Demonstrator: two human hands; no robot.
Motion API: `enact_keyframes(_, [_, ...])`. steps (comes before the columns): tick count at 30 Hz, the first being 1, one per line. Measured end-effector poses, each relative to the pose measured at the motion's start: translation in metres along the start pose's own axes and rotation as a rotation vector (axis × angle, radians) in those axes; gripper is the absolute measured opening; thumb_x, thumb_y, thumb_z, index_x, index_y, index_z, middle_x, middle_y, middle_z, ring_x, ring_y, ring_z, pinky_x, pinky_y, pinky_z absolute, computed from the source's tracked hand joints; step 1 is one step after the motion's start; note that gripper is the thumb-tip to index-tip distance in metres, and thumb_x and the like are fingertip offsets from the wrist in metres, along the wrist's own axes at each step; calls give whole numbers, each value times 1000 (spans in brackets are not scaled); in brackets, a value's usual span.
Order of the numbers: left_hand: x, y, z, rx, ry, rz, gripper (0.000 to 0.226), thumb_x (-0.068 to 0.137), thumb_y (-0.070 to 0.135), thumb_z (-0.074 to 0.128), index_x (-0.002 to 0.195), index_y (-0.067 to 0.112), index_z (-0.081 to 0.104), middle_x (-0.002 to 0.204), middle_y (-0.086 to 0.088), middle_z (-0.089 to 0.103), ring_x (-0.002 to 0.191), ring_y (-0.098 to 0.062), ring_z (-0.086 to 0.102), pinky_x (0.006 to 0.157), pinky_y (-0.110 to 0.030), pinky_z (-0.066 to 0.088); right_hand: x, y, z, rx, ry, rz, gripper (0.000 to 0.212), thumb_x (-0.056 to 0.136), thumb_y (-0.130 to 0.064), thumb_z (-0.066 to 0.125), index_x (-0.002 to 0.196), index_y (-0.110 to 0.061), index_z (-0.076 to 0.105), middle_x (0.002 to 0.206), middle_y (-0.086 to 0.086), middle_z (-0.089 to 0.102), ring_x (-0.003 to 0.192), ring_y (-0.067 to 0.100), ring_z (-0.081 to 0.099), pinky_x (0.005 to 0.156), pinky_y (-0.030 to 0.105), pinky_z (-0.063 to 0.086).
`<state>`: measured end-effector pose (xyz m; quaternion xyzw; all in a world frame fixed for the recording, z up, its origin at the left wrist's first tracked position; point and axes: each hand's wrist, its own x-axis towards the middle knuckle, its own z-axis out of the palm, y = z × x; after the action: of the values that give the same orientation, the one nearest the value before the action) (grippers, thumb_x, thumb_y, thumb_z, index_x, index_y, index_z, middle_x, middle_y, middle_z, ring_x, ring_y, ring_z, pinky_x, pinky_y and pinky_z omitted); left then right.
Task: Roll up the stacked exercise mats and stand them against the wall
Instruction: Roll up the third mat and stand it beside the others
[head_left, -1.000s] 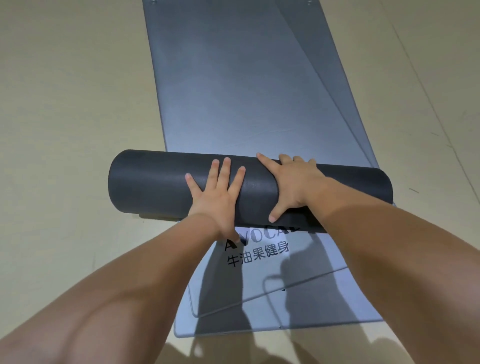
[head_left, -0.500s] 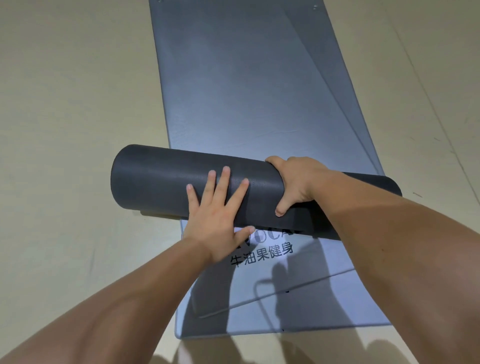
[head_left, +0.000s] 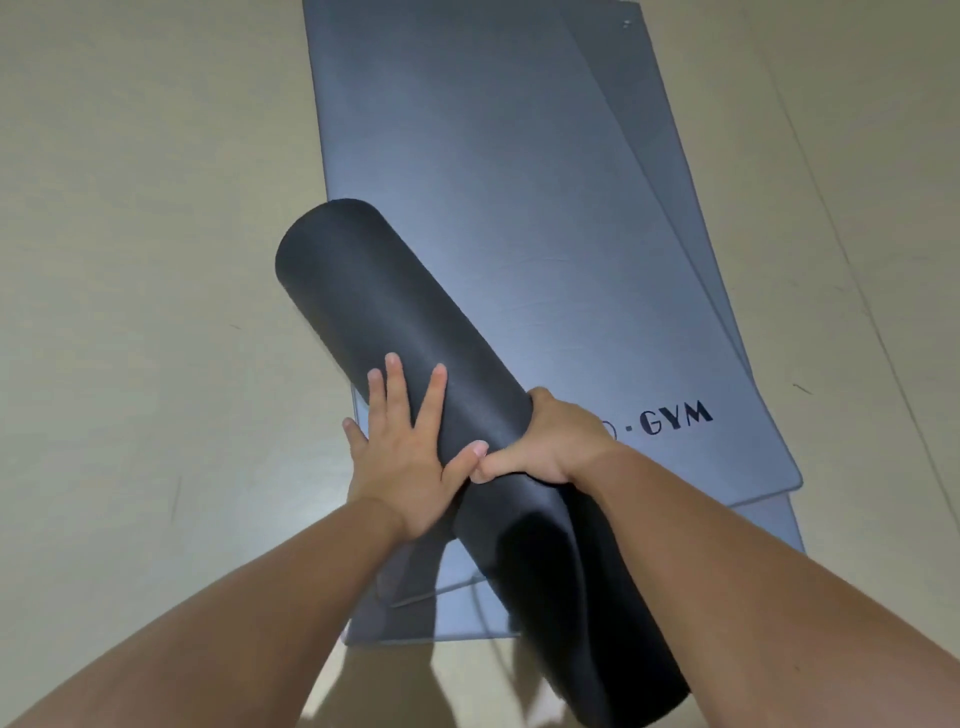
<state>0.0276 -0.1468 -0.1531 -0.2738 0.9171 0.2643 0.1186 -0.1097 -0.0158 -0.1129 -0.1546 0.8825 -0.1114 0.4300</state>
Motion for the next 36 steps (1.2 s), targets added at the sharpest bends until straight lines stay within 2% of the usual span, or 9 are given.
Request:
enact_keyframes(3, [4, -10, -11, -70, 66, 92, 97, 82, 82, 40, 158, 48, -9, 164, 7, -35, 152, -17, -29, 123, -62, -5, 2, 7, 17, 255, -30, 53, 101, 32, -64, 94, 121, -32, 61, 109, -12, 72, 102, 16, 70, 91, 38, 58])
enact_keyframes(5, [4, -5, -10, -154, 130, -16, 108, 73, 83, 57, 158, 51, -2, 168, 7, -22, 156, -16, -15, 124, -59, -4, 6, 14, 26, 471, -83, 51, 88, 34, -50, 99, 115, -30, 73, 101, -10, 79, 95, 15, 76, 92, 40, 61])
enact_keyframes(7, [1, 9, 0, -486, 142, -283, 122, 57, 78, 77, 154, 56, 7, 170, 0, 10, 154, -20, 18, 124, -53, 19, 8, 21, 31, 624, -149, 34, 84, 41, -38, 101, 120, -28, 73, 102, -6, 81, 94, 17, 78, 95, 43, 61])
enact_keyframes(9, [-3, 23, 15, -1023, 126, -475, 122, 46, 61, 93, 147, 49, 27, 148, 3, 52, 128, -18, 58, 106, -47, 50, 12, 30, 32, 734, -147, 40, 112, 39, -38, 105, 141, -28, 58, 114, -5, 78, 99, 17, 78, 96, 44, 61])
enact_keyframes(11, [-4, 27, 25, -1304, 81, -584, 109, 49, 45, 99, 139, 38, 39, 125, 10, 68, 104, -14, 72, 85, -40, 61, 15, 36, 32, 762, -122, -2, 136, 34, -47, 107, 152, -37, 42, 124, -10, 73, 108, 15, 74, 100, 43, 59])
enact_keyframes(16, [4, 18, 15, -1492, 0, -628, 95, 52, 21, 101, 131, 20, 49, 119, -4, 73, 93, -23, 77, 68, -39, 62, 12, 37, 28, 823, -94, -109, 100, 63, -30, 100, 148, -39, 47, 119, -15, 74, 103, 8, 75, 99, 38, 59])
enact_keyframes(23, [12, 47, -65, -1493, -10, -506, 90, 53, 18, 96, 130, 22, 51, 115, -1, 75, 95, -24, 77, 70, -38, 61, -23, 1, -37, 885, 4, -213, 101, 68, -17, 98, 148, -39, 40, 125, -12, 72, 105, 10, 75, 95, 40, 61])
enact_keyframes(30, [-41, 110, -285, -1485, -25, -335, 90, 55, 14, 96, 134, 24, 53, 120, 0, 74, 105, -24, 74, 90, -48, 60, -175, -113, -179, 930, 39, -283, 93, 74, -8, 94, 142, -46, 41, 126, -8, 73, 109, 16, 74, 95, 41, 61])
enact_keyframes(36, [-140, 124, -534, -1449, 62, -256, 85, 52, 11, 93, 128, 29, 58, 115, 6, 75, 100, -17, 75, 79, -36, 61, -353, -277, -278, 979, 6, -329, 93, 74, -9, 93, 139, -51, 41, 127, -12, 72, 111, 15, 74, 97, 43, 60])
